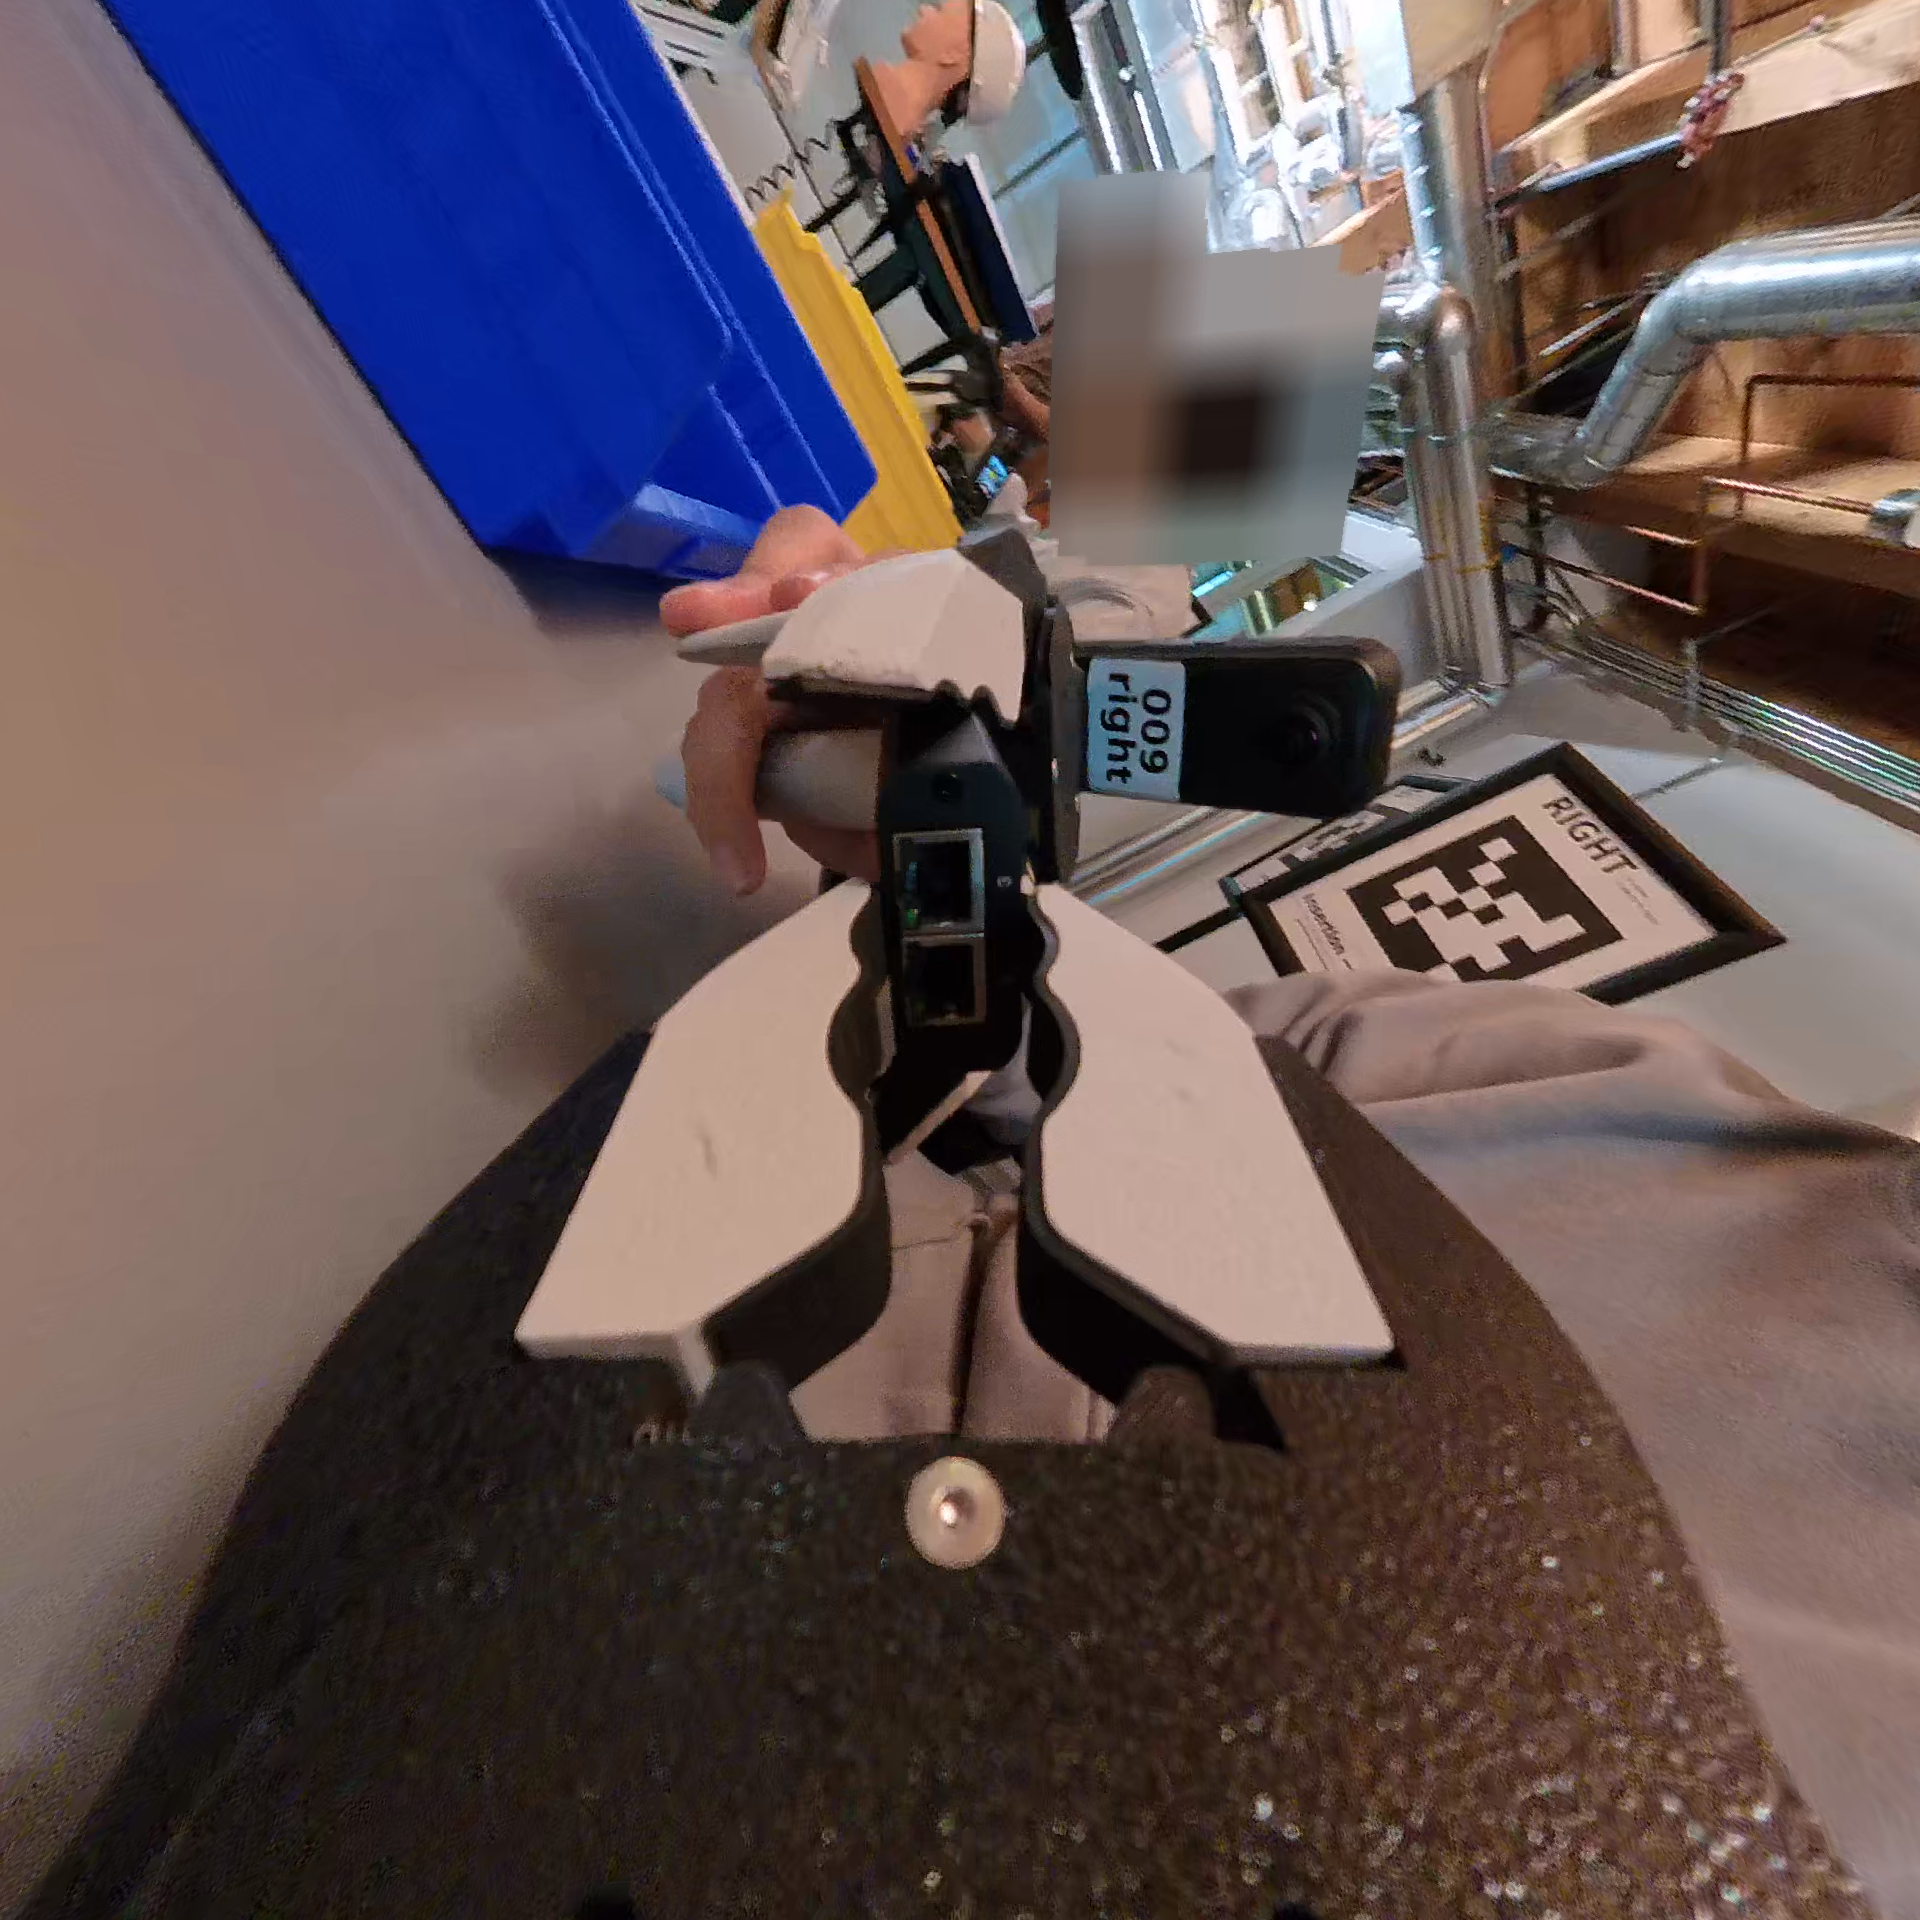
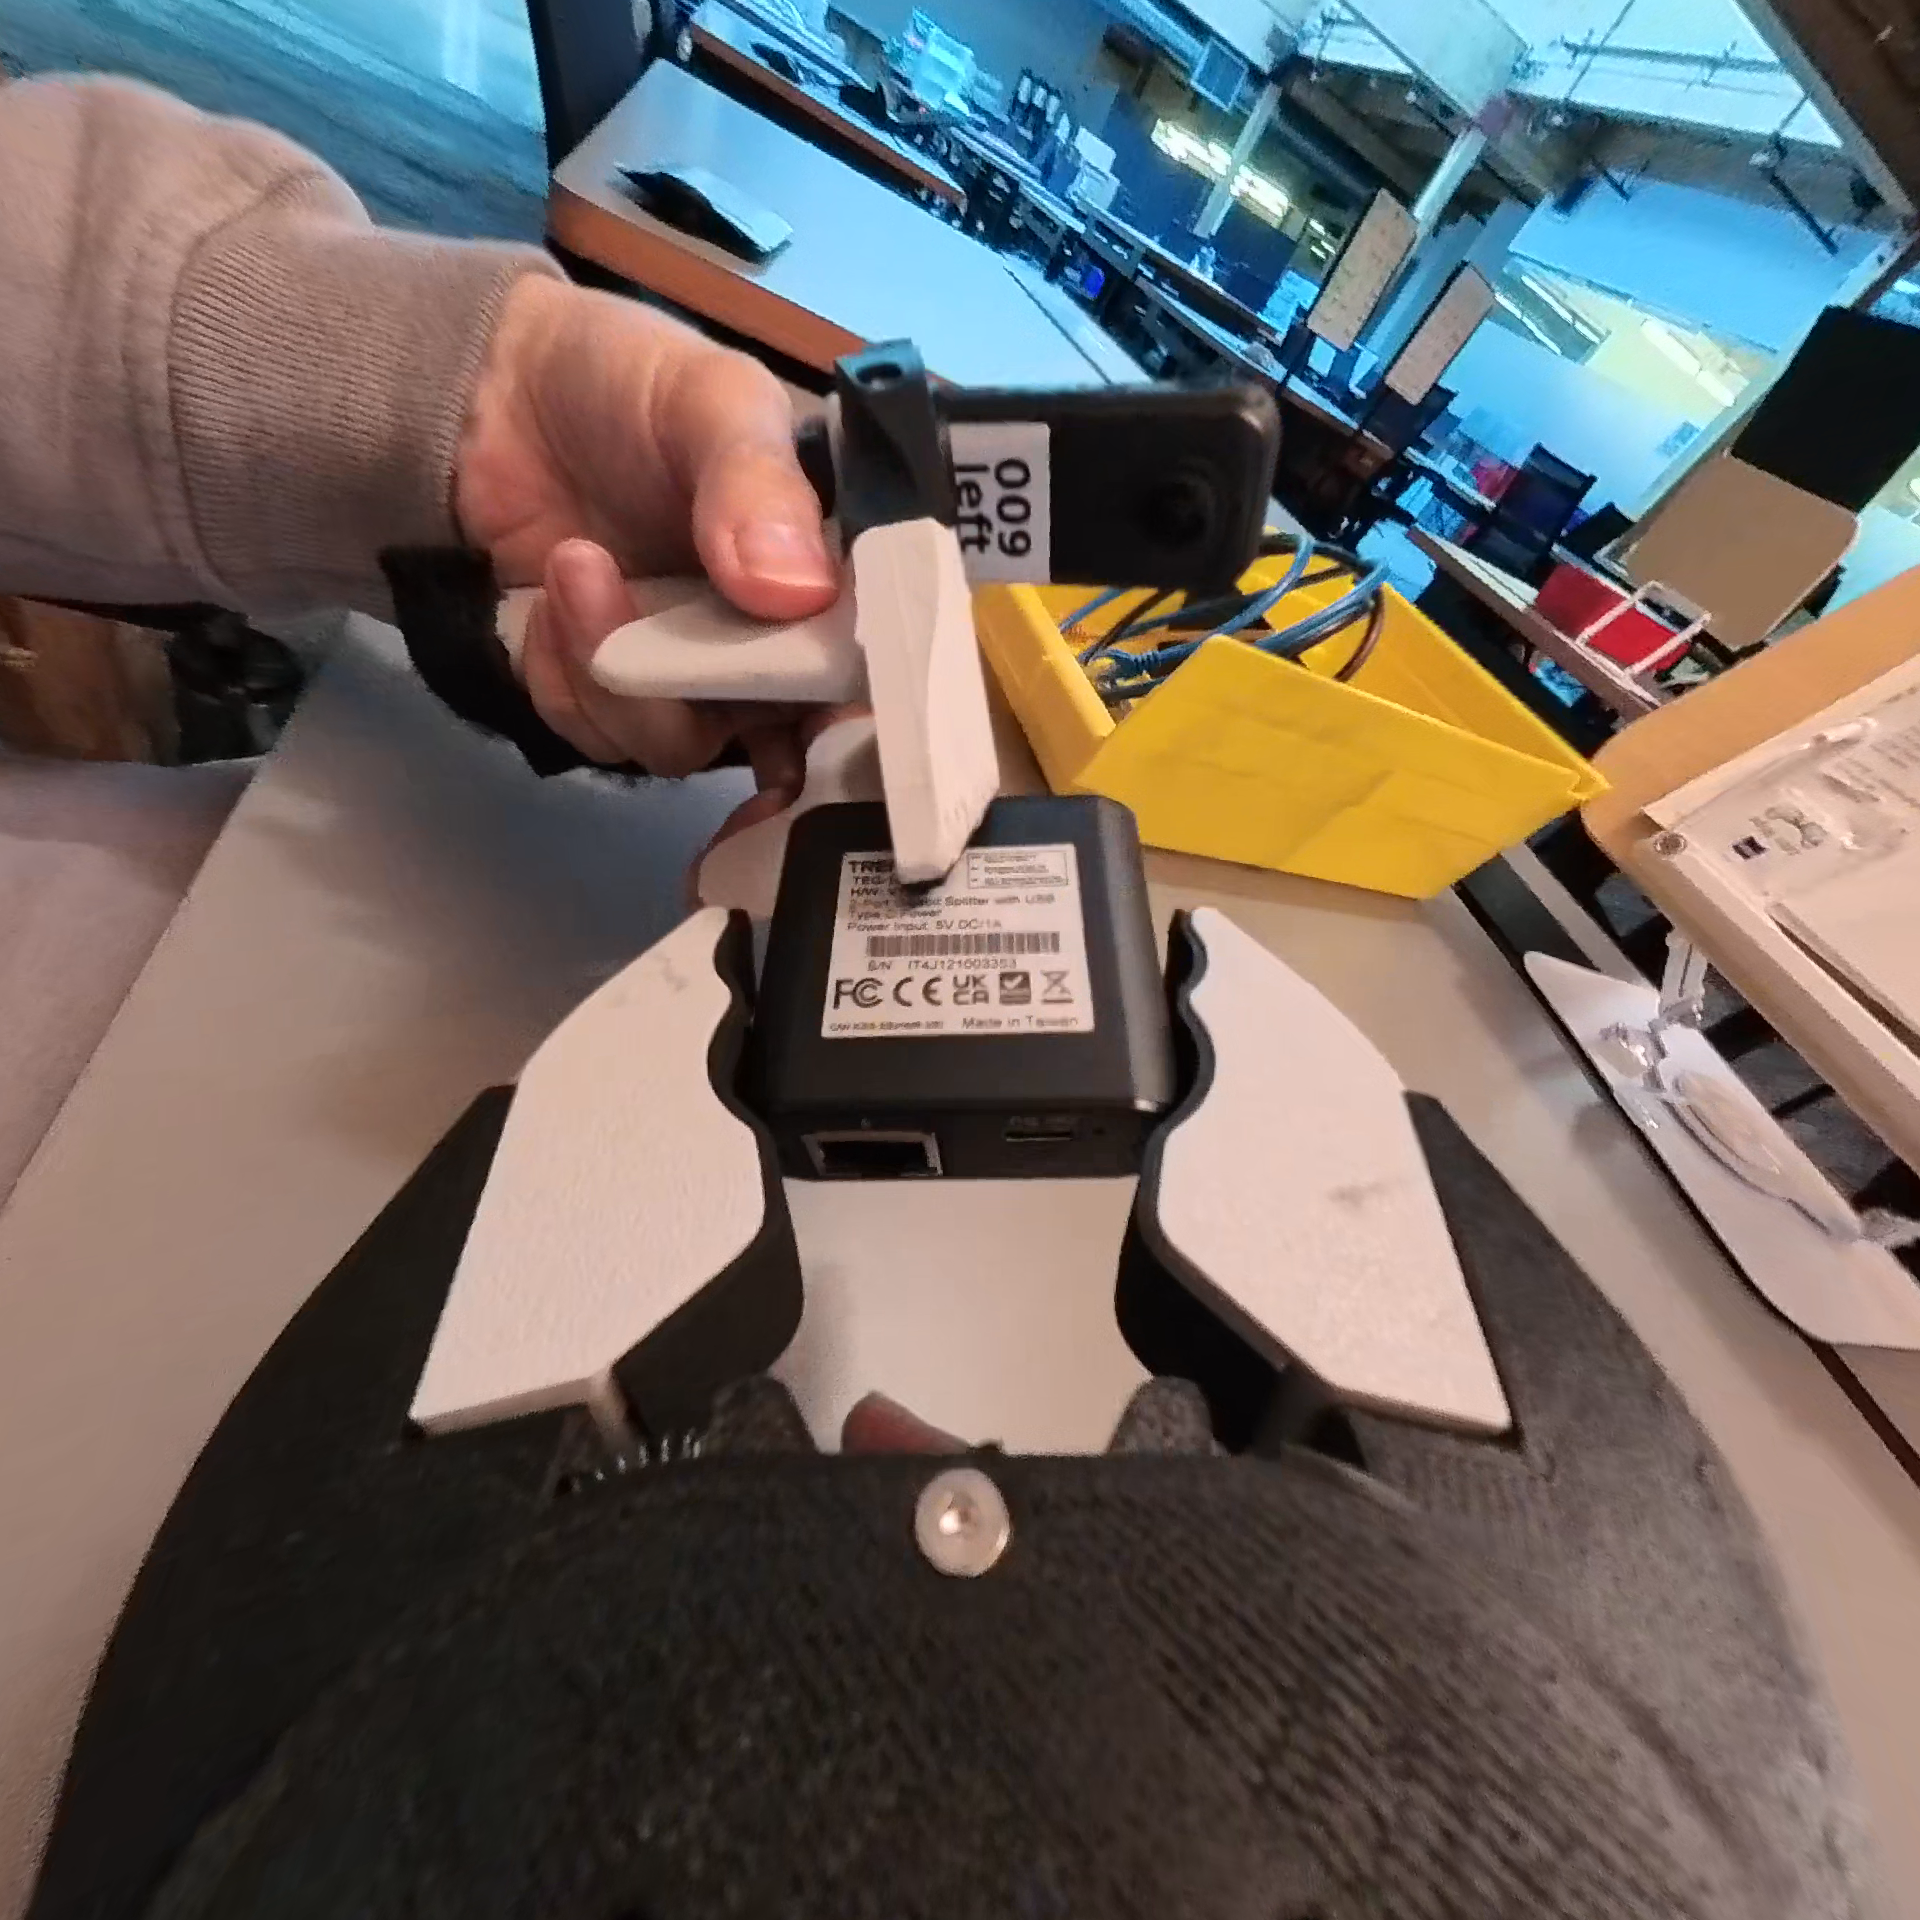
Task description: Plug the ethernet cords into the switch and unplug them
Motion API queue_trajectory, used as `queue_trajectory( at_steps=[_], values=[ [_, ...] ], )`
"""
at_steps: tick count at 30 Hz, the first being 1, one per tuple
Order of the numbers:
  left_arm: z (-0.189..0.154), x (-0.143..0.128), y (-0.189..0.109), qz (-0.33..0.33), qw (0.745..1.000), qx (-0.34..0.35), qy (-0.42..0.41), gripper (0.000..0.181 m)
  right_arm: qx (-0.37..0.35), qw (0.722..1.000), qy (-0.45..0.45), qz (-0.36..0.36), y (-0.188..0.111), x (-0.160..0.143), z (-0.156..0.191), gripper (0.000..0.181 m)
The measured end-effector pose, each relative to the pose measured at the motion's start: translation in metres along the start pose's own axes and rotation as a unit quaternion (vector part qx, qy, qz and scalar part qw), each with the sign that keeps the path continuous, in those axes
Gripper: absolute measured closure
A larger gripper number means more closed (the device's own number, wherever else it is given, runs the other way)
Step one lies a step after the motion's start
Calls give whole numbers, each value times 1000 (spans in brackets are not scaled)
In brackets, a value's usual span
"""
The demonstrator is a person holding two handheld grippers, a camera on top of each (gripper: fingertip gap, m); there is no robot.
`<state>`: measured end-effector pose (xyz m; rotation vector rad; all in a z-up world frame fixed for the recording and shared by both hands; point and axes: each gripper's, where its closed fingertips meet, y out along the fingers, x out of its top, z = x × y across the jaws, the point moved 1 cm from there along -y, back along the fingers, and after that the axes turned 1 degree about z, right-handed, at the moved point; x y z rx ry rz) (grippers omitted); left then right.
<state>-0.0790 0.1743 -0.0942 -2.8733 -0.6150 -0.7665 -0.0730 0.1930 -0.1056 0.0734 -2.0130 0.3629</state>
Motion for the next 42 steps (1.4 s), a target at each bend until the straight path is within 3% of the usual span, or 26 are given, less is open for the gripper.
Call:
queue_trajectory(
  at_steps=[9, 15, 21, 24, 26, 28, 35, 39, 42],
  values=[
    [12, 10, -9, -20, 996, 67, 50, 153, 1, 993, 118, -4, 11, -10, -2, 105],
    [-5, 25, -23, -37, 976, 122, 176, 150, -6, 972, 217, -93, -8, 0, -23, 105],
    [-14, 56, -86, -77, 899, 314, 294, 138, -22, 931, 306, -197, -35, 2, -50, 105],
    [-5, 71, -143, -81, 848, 444, 280, 138, -17, 937, 296, -184, -31, 3, -46, 105],
    [8, 76, -190, -42, 802, 544, 243, 137, -16, 940, 291, -178, -29, 2, -45, 105],
    [17, 82, -223, 2, 771, 599, 215, 136, -13, 940, 290, -177, -29, 3, -44, 106],
    [62, 115, -251, 45, 790, 597, 131, 135, -2, 930, 308, -200, -34, 3, -48, 106],
    [90, 130, -240, 39, 823, 562, 71, 138, 1, 934, 297, -197, -34, 5, -45, 105],
    [95, 132, -236, 58, 819, 569, 49, 137, 1, 938, 289, -192, -32, 5, -43, 105]
  ],
)
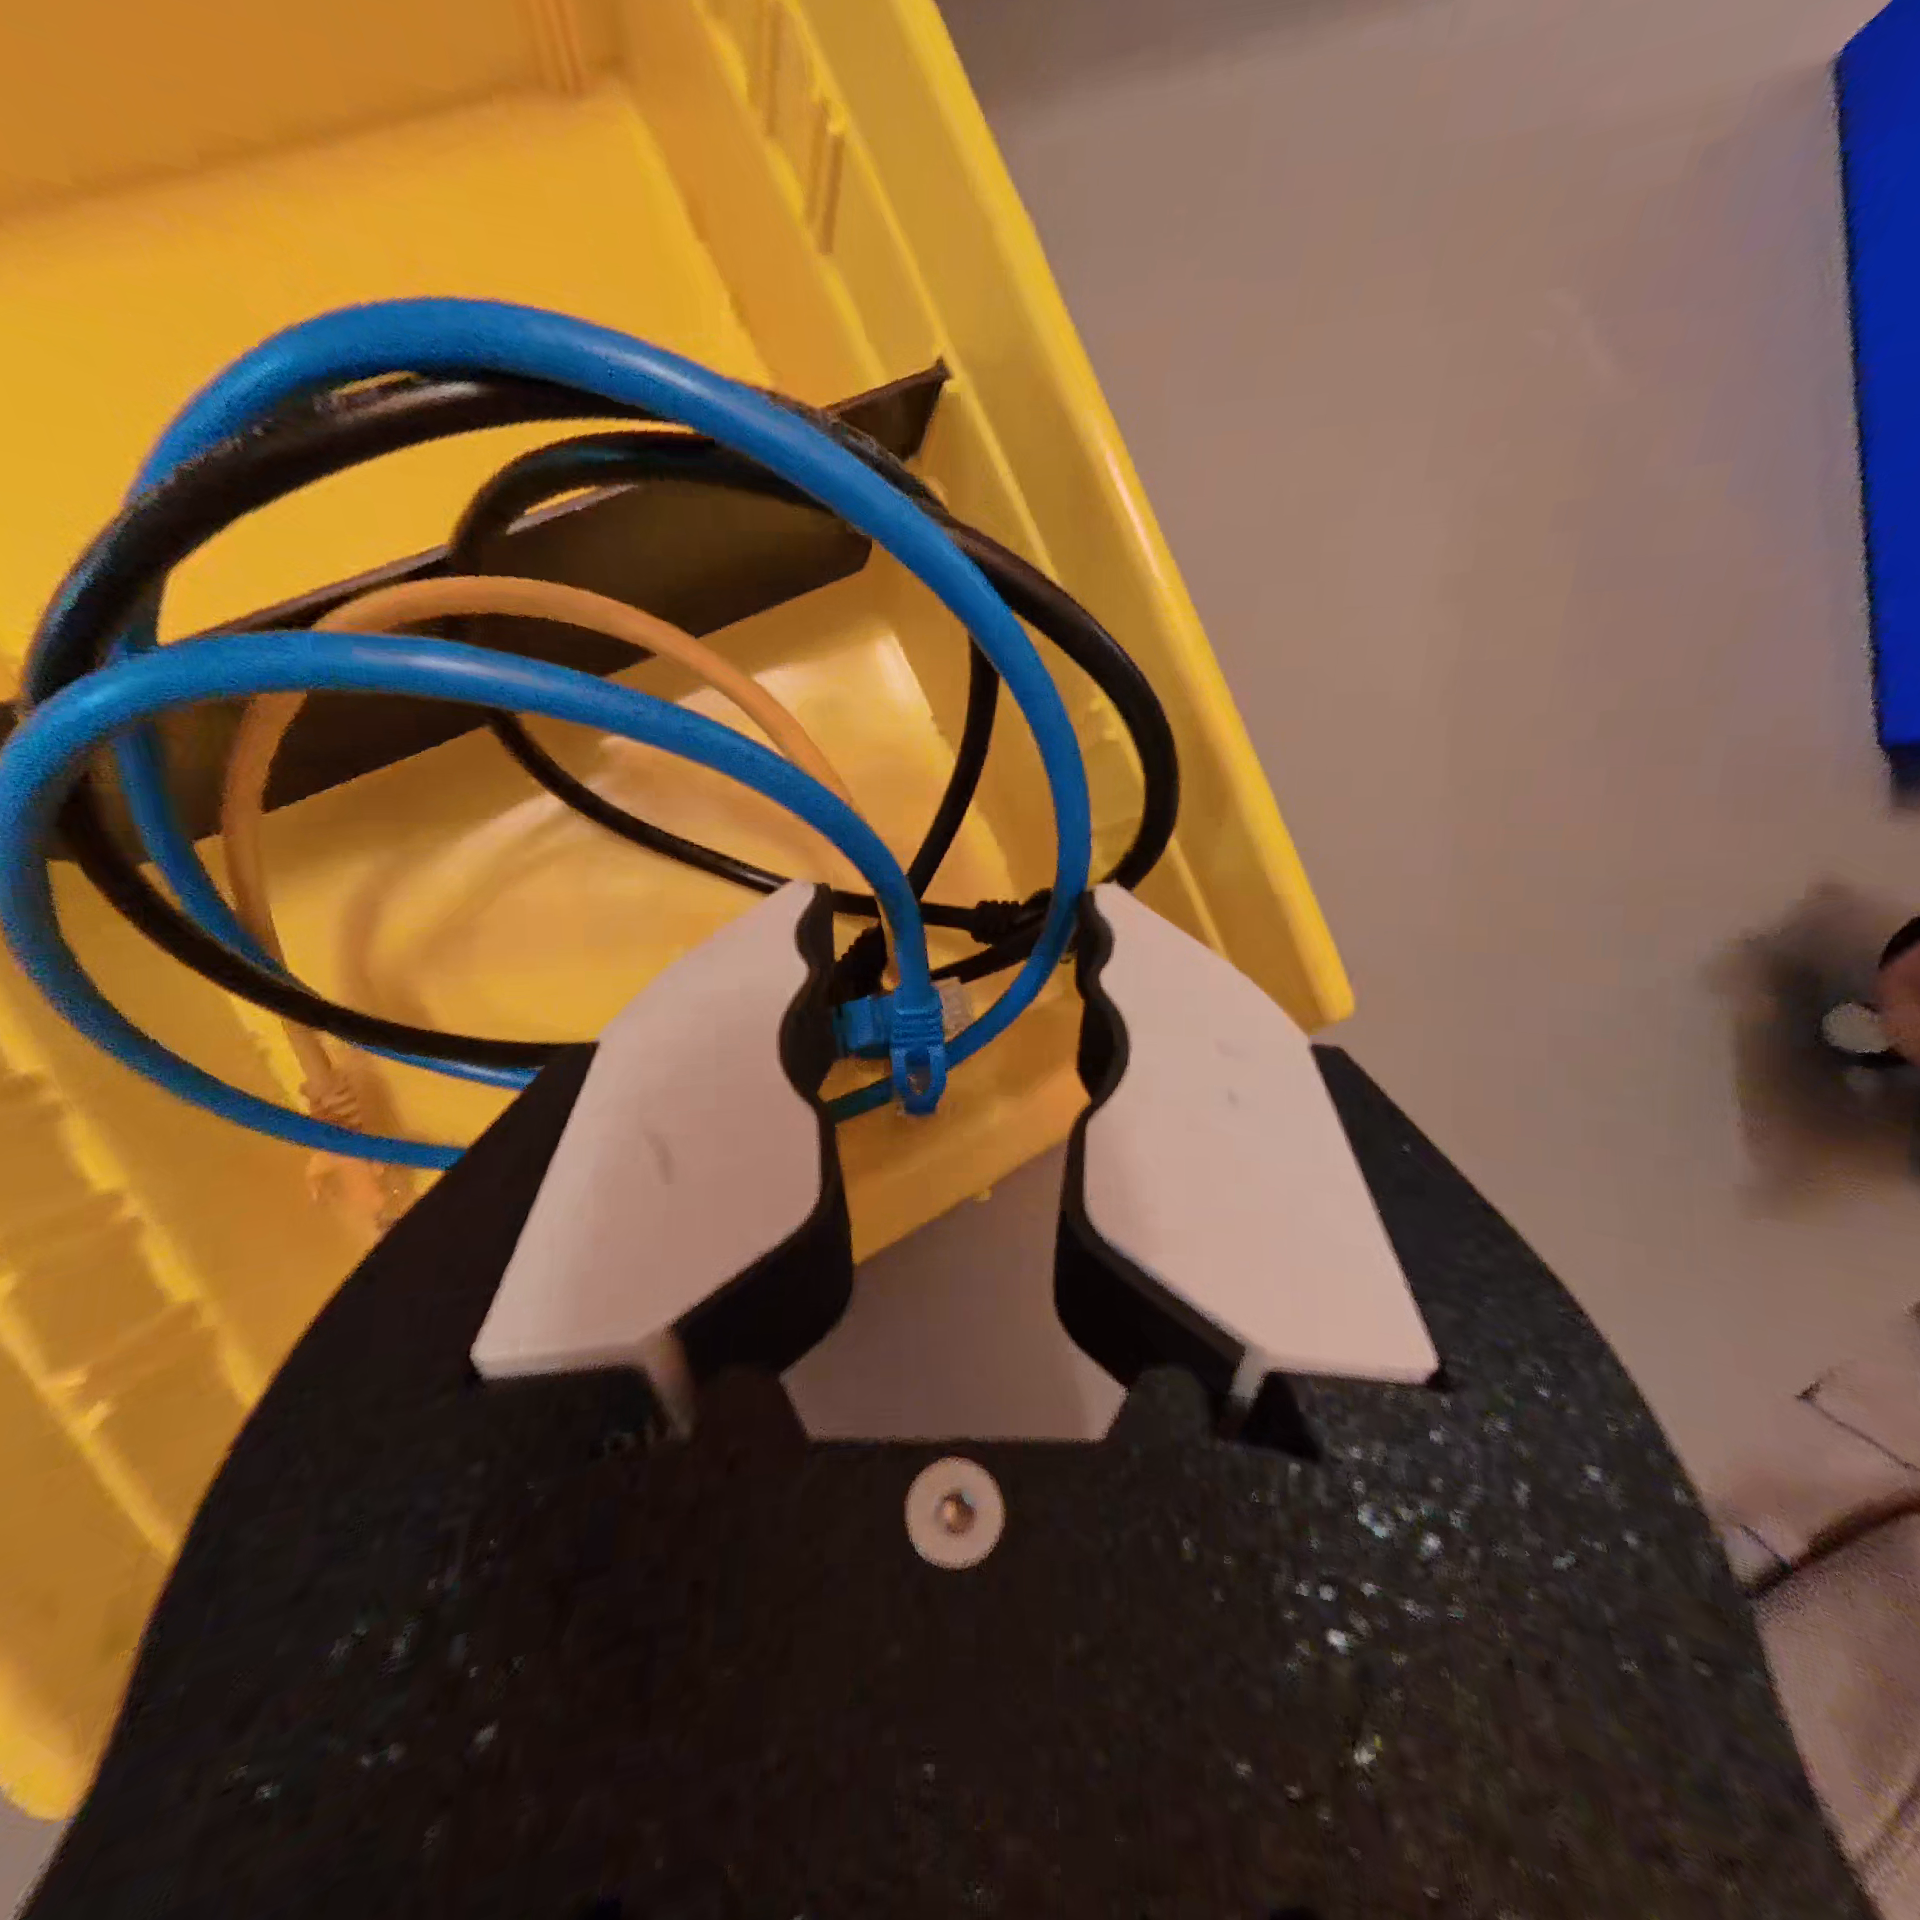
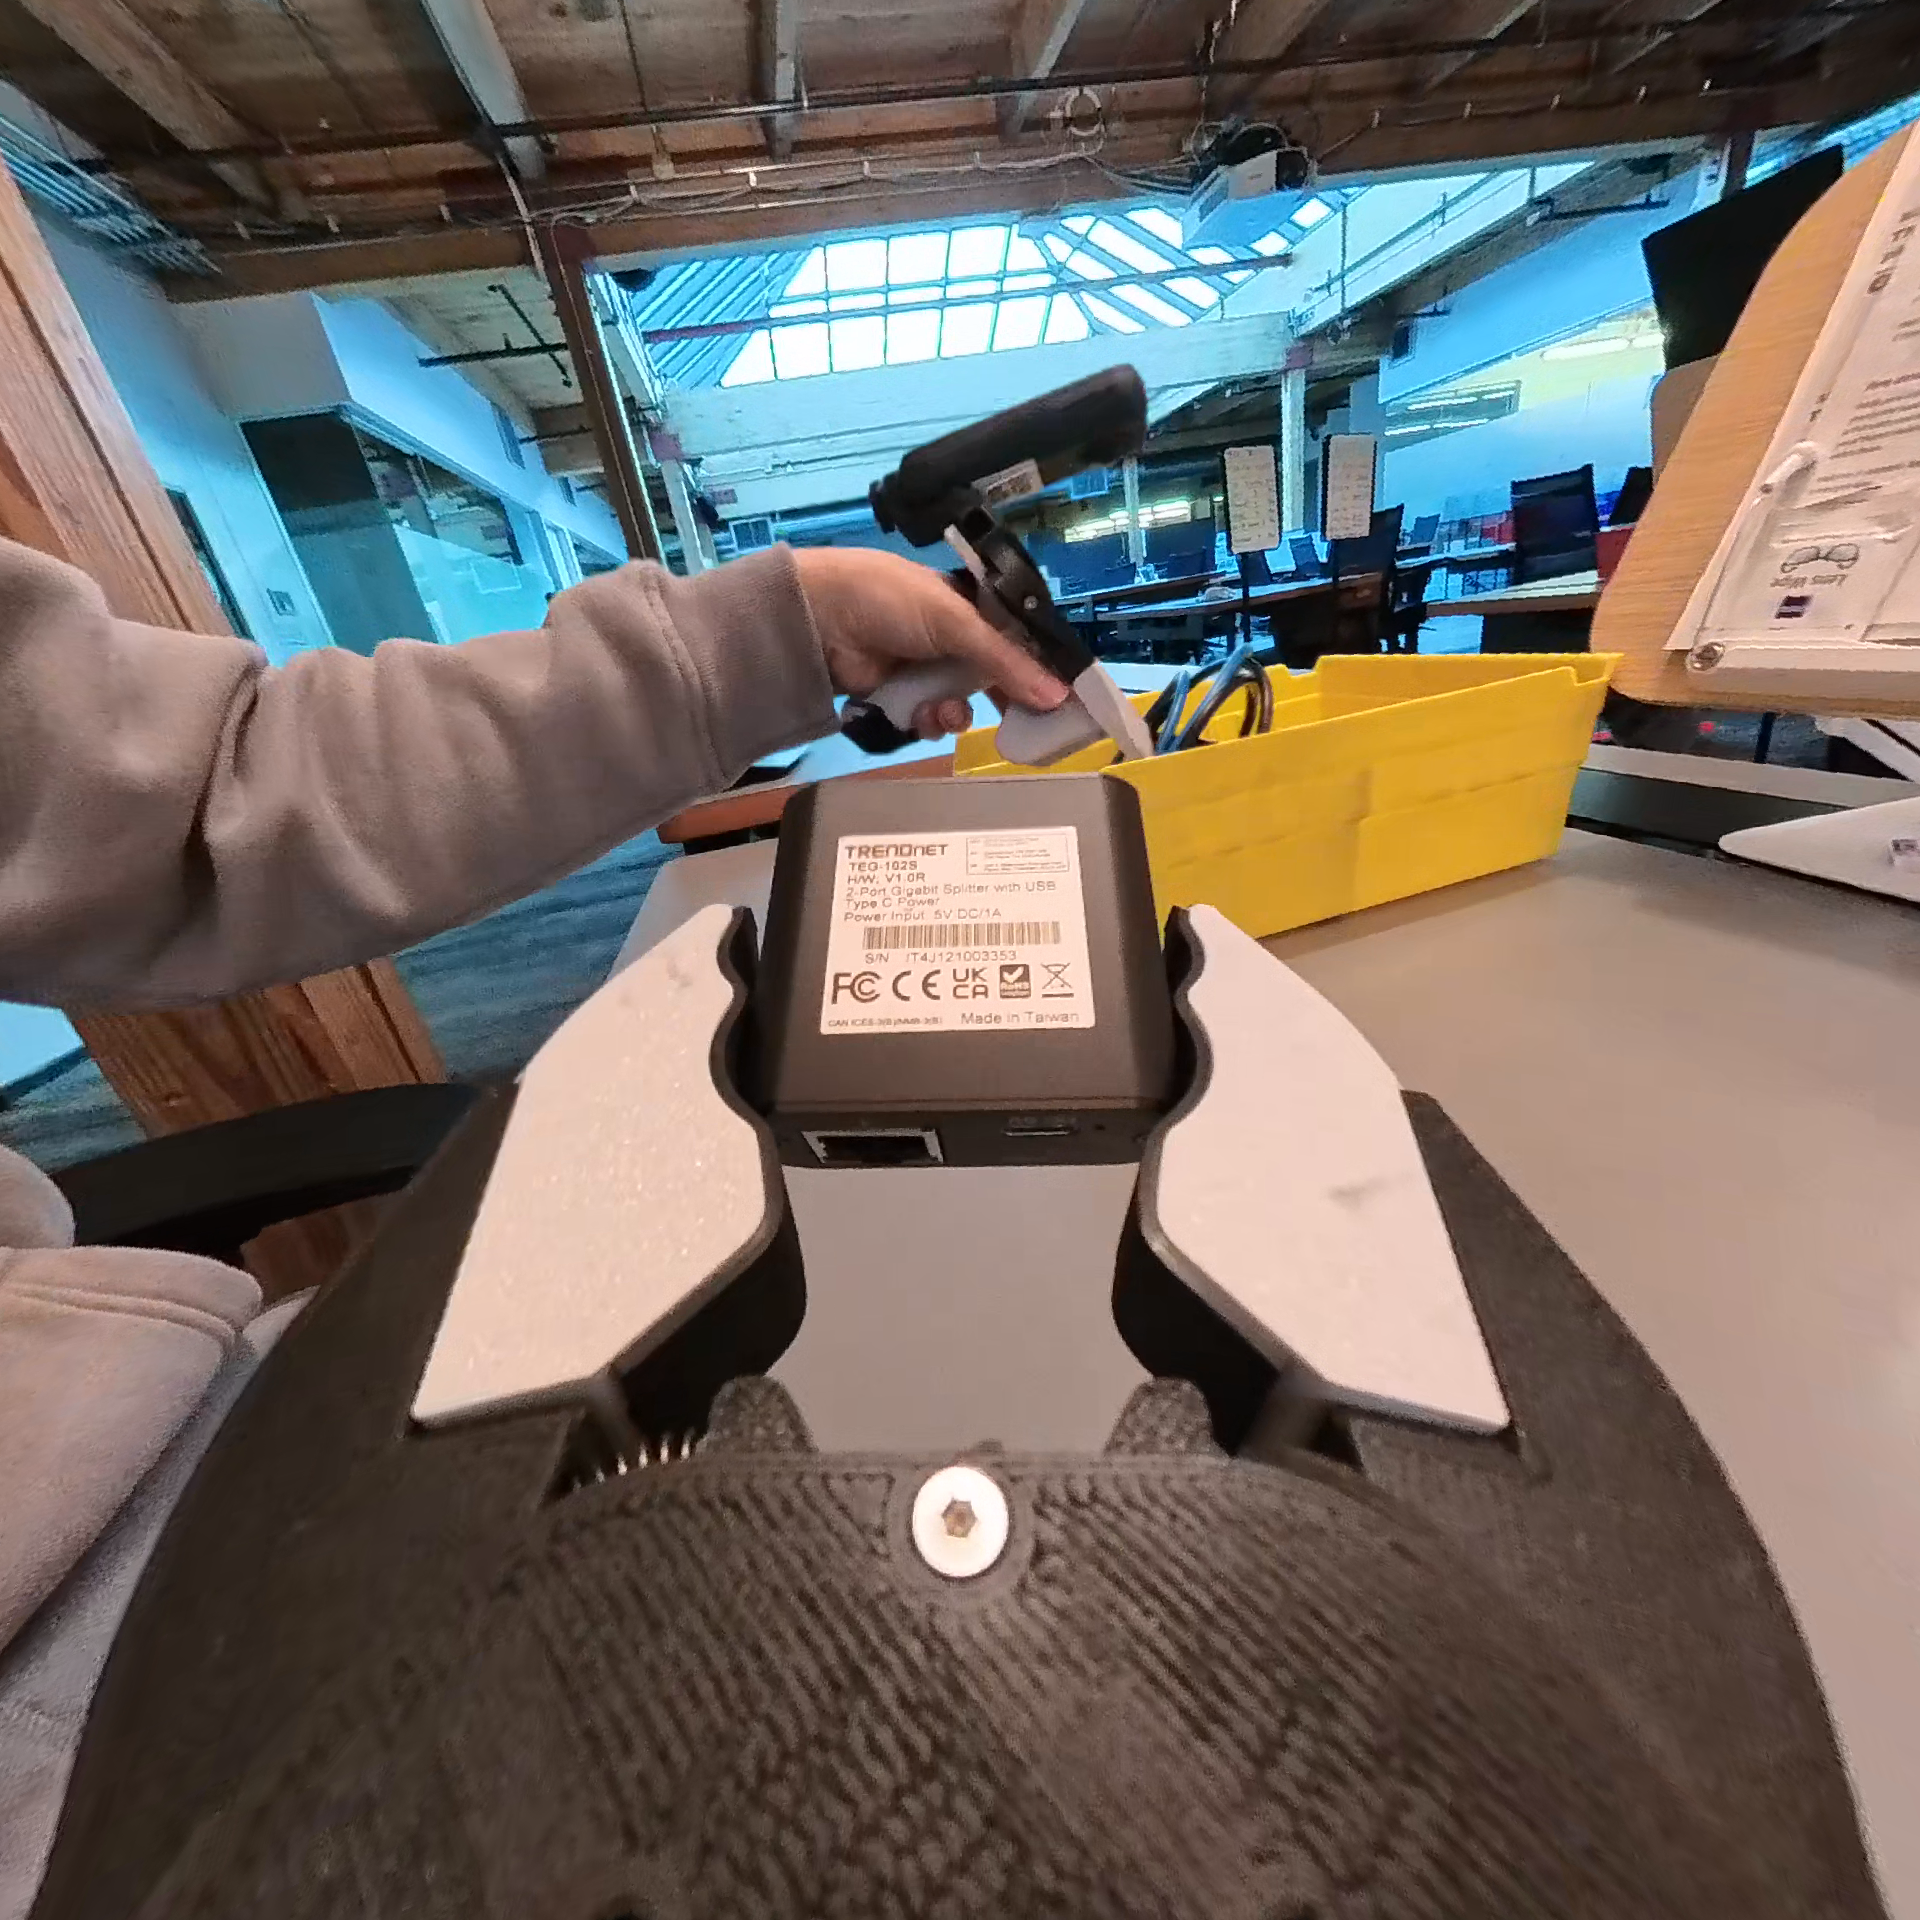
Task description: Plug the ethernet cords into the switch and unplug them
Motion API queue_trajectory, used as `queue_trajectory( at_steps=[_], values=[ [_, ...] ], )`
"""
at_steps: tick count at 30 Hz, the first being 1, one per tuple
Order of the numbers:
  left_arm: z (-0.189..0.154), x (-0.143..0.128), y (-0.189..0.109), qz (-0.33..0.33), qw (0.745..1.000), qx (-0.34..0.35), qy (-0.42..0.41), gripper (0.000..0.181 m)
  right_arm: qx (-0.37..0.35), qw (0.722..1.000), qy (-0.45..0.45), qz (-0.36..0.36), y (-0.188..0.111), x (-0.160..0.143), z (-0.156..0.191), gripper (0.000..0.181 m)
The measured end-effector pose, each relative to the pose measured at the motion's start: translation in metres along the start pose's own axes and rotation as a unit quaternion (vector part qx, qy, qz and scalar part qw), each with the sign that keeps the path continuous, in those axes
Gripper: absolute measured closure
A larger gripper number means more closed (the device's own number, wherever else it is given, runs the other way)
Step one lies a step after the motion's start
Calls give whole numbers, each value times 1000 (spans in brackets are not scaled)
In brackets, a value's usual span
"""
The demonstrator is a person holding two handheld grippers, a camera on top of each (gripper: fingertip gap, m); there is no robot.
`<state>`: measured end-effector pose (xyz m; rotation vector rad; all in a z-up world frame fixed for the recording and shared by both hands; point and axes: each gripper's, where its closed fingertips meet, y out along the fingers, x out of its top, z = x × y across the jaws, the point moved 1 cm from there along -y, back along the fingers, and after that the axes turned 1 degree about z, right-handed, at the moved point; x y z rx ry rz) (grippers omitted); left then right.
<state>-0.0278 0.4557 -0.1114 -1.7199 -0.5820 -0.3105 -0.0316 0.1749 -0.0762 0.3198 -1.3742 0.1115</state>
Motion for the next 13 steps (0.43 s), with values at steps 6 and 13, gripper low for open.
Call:
queue_trajectory(
  at_steps=[6, 13],
  values=[
    [-2, -2, -8, -2, 998, 37, 48, 137, 8, 1000, -5, 3, 1, -1, 3, 105],
    [-9, -12, 12, 9, 994, 55, 99, 162, 7, 1000, 1, -5, -1, 1, 1, 105]
  ],
)
